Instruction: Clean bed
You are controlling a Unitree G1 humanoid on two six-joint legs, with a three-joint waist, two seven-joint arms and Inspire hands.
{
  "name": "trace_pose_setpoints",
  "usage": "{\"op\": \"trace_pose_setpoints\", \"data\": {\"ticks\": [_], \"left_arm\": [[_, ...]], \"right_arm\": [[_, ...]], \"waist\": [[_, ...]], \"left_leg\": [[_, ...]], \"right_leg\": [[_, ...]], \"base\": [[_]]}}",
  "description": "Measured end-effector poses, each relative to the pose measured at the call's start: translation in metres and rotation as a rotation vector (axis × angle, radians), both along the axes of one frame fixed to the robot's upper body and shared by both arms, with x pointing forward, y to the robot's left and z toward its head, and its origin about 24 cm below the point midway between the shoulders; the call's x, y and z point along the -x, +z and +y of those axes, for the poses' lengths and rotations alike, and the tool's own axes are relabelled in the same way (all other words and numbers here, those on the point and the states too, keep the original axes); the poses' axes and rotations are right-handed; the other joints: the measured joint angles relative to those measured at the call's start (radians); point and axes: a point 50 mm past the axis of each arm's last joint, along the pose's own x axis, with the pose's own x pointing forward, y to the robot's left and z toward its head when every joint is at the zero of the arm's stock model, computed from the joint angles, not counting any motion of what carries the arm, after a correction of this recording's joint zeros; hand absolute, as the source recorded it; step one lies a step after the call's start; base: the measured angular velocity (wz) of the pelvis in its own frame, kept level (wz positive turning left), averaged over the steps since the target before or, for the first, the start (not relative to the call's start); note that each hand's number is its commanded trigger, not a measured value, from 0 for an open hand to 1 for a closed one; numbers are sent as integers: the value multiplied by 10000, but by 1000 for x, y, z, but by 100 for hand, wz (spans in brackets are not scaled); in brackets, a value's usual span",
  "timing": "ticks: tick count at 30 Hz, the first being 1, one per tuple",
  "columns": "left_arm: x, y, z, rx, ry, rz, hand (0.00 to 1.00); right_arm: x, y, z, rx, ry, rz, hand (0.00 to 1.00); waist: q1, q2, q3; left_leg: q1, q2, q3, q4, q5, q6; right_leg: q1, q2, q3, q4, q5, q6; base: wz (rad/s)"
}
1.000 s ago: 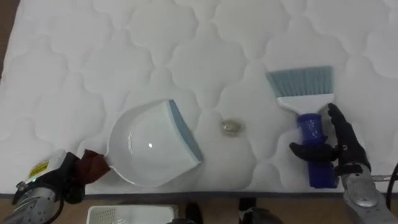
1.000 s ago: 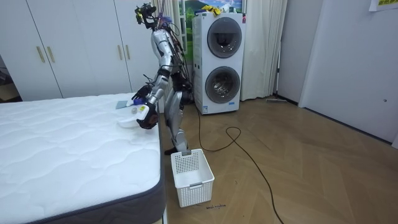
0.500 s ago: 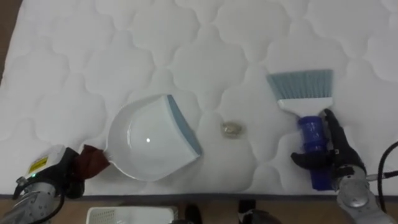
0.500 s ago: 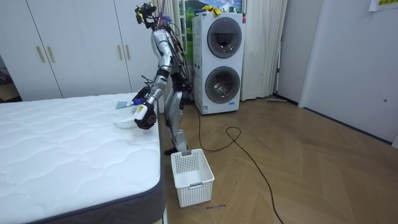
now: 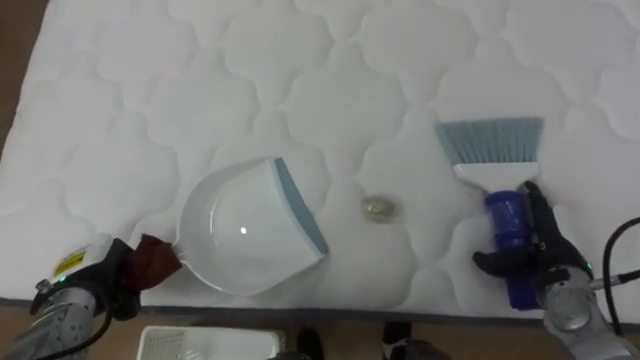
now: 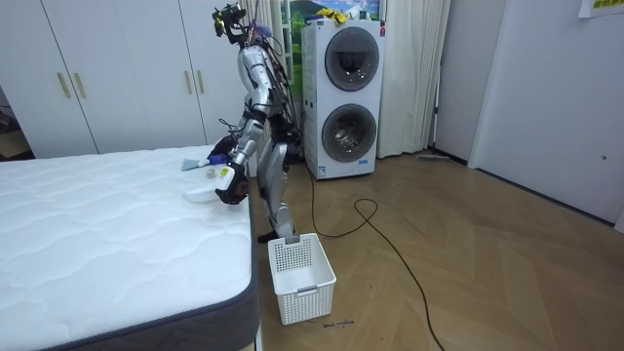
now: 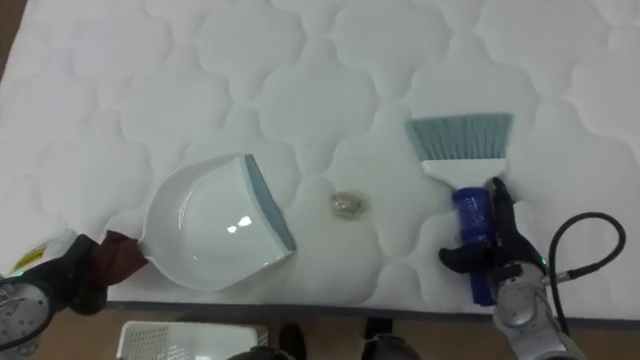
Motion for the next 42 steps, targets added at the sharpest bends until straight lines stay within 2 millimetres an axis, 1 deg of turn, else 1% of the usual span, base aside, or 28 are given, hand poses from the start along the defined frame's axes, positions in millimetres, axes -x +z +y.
{"op": "trace_pose_setpoints", "data": {"ticks": [1, 3, 5, 8, 13, 17, 21, 29, 30, 35, 38, 40, 42], "left_arm": [[0, 0, 0, -9, 6, -8, 100], [-4, 2, 0, -23, -7, -86, 100], [-6, 4, -1, -21, -48, -166, 100], [-7, 4, -1, -22, -38, -188, 100], [-7, 4, -1, -27, -28, -183, 100], [-9, 6, -1, -25, -49, -242, 100], [-15, 9, -3, 2, -147, -350, 100], [-17, 10, -4, 16, -149, -273, 100], [-18, 10, -4, 9, -156, -290, 100], [-23, 14, -5, 13, -253, -490, 100], [-28, 18, -7, -66, -354, -625, 100], [-32, 21, -7, -143, -420, -704, 100], [-35, 23, -9, -128, -476, -771, 100]], "right_arm": [[-1, 1, -2, 114, -31, 30, 100], [-8, 9, -10, 635, -213, 48, 100], [-10, 13, -18, 932, -367, 103, 100], [-10, 15, -24, 1204, -690, 189, 100], [-9, 15, -29, 1471, -839, 526, 100], [-8, 14, -30, 1348, -1044, 595, 100], [-5, 12, -33, 651, -1651, 616, 100], [-6, 11, -35, -155, -2041, 684, 100], [-6, 11, -36, -231, -2106, 683, 100], [-5, 12, -41, -183, -2261, 809, 100], [-9, 17, -46, 622, -1759, 1155, 100], [-13, 22, -49, 1265, -1459, 1404, 100], [-16, 30, -56, 2314, -1071, 1796, 100]], "waist": [[3, 1, 3], [71, 5, 50], [199, -2, 87], [284, 5, 93], [307, 4, 93], [303, -8, 98], [282, -68, 123], [214, -125, 125], [210, -172, 150], [223, -282, 148], [244, -447, 152], [282, -545, 142], [287, -661, 142]], "left_leg": [[3, -1, 1, -2, -2, 2], [6, -2, 0, -27, -2, 3], [4, 1, 1, -20, -3, 0], [-5, 36, 0, 12, -23, -31], [-54, 58, -10, 67, -45, -68], [-81, 54, 7, 99, -45, -68], [-110, 36, -6, 223, -46, -67], [-69, 17, -17, 265, -43, -64], [-24, -76, -24, 260, -42, -62], [-4, -111, -42, 254, -36, -51], [-11, -122, -12, 254, -24, -32], [-43, -122, 3, 270, -23, -30], [-54, -130, 23, 270, -23, -29]], "right_leg": [[0, 0, 3, 1, 0, 0], [-6, 2, 1, -7, -1, 0], [-23, 5, 1, -6, -10, -9], [-29, -4, -22, -9, -44, -27], [-29, 8, -74, -4, -124, -59], [-63, -12, -33, 40, -176, -38], [-70, -59, -24, 152, -256, -3], [-61, -91, -31, 247, -288, -15], [-63, -143, -29, 332, -326, -24], [-73, -197, 5, 410, -358, -9], [-158, -299, -9, 555, -389, -8], [-201, -296, 12, 557, -383, -7], [-249, -292, 73, 575, -368, -1]], "base": [[0], [0], [0], [0], [1], [0], [5], [0], [0], [1], [0], [-2], [-4]]}}
